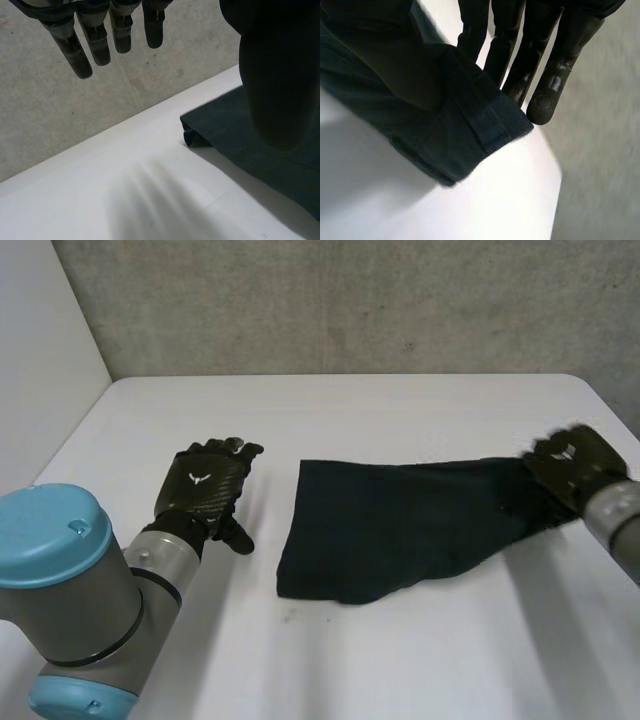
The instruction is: Fold the shorts.
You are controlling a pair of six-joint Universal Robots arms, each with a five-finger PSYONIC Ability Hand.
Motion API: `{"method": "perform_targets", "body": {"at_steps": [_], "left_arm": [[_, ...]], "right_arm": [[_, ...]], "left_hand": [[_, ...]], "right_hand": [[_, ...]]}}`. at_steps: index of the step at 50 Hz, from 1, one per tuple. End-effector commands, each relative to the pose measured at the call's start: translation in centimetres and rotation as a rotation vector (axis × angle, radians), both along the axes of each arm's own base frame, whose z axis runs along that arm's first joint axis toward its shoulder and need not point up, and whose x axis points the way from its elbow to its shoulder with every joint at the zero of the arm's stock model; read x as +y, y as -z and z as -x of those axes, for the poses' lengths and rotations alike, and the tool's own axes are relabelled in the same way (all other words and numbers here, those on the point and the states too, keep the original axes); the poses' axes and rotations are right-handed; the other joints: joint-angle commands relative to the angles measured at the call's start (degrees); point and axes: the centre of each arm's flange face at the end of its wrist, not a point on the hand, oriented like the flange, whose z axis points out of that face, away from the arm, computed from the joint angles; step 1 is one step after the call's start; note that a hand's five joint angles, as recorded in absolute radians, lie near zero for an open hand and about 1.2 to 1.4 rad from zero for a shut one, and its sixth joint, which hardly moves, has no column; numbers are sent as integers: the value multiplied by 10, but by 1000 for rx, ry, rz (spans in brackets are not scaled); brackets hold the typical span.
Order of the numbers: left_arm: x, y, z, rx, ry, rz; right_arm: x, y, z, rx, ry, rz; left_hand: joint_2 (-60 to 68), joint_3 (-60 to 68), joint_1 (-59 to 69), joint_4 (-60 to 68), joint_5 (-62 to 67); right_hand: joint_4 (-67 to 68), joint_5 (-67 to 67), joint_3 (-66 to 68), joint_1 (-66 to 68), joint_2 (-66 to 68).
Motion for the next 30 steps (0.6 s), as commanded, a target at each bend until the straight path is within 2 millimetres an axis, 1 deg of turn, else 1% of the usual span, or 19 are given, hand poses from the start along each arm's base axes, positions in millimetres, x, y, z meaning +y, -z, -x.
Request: {"method": "perform_targets", "body": {"at_steps": [1, 2, 5, 6, 9, 10, 12, 13, 14, 17, 20, 21, 23, 24, 27, 28, 30], "left_arm": [[-1, -3, -2, 1, -16, 8], [-1, -4, -2, 4, -18, 10], [-1, -11, -2, 16, -21, 30], [-2, -14, -2, 20, -22, 36], [-3, -23, -2, 36, -24, 63], [-4, -28, -1, 42, -22, 76], [-7, -38, 1, 58, -22, 103], [-8, -41, 1, 62, -22, 111], [-10, -47, 3, 71, -22, 127], [-14, -55, 5, 85, -22, 149], [-18, -65, 7, 103, -22, 178], [-19, -69, 9, 109, -21, 191], [-22, -76, 10, 120, -22, 212], [-24, -79, 10, 125, -25, 221], [-28, -86, 15, 142, -19, 242], [-30, -87, 16, 144, -18, 244], [-33, -82, 23, 139, -7, 233]], "right_arm": [[40, -19, -84, 27, -307, 91], [54, -14, -101, 54, -401, 100], [84, -7, -132, 101, -585, 131], [103, 2, -150, 130, -703, 143], [125, 17, -167, 155, -837, 141], [131, 28, -173, 157, -885, 121], [134, 36, -175, 153, -913, 94], [134, 39, -176, 150, -919, 84], [135, 41, -177, 142, -924, 71], [134, 38, -177, 89, -908, 34], [132, 30, -177, 8, -882, -4], [126, 18, -174, -61, -838, -31], [114, 2, -168, -147, -776, -53], [104, -14, -160, -242, -708, -81], [87, -30, -147, -390, -591, -138], [75, -38, -138, -484, -503, -168], [62, -42, -128, -565, -413, -199]], "left_hand": [[-13, -19, -7, -16, -24], [-13, -19, -7, -16, -24], [-15, -21, -9, -17, -25], [-15, -22, -9, -18, -26], [-15, -22, -9, -18, -26], [-15, -22, -9, -18, -26], [-15, -22, -9, -18, -26], [-15, -22, -9, -18, -26], [-15, -22, -9, -18, -26], [-15, -22, -9, -18, -26], [-15, -22, -9, -18, -26], [-15, -22, -9, -18, -26], [-15, -22, -9, -18, -26], [-15, -22, -9, -18, -26], [-15, -21, -9, -17, -25], [-15, -21, -9, -17, -25], [-13, -19, -7, -16, -24]], "right_hand": [[117, 154, 140, 239, 133], [117, 154, 140, 239, 133], [117, 154, 140, 239, 133], [117, 154, 140, 239, 133], [117, 154, 140, 239, 133], [117, 154, 140, 239, 133], [117, 154, 140, 239, 133], [117, 154, 140, 239, 133], [-56, -19, -33, 66, -40], [-372, -336, -349, -251, -357], [-476, -439, -453, -354, -460], [-583, -546, -560, -461, -567], [-583, -546, -560, -461, -567], [-583, -546, -560, -461, -567], [-583, -546, -560, -461, -567], [-583, -546, -560, -461, -567], [-583, -546, -560, -461, -567]]}}
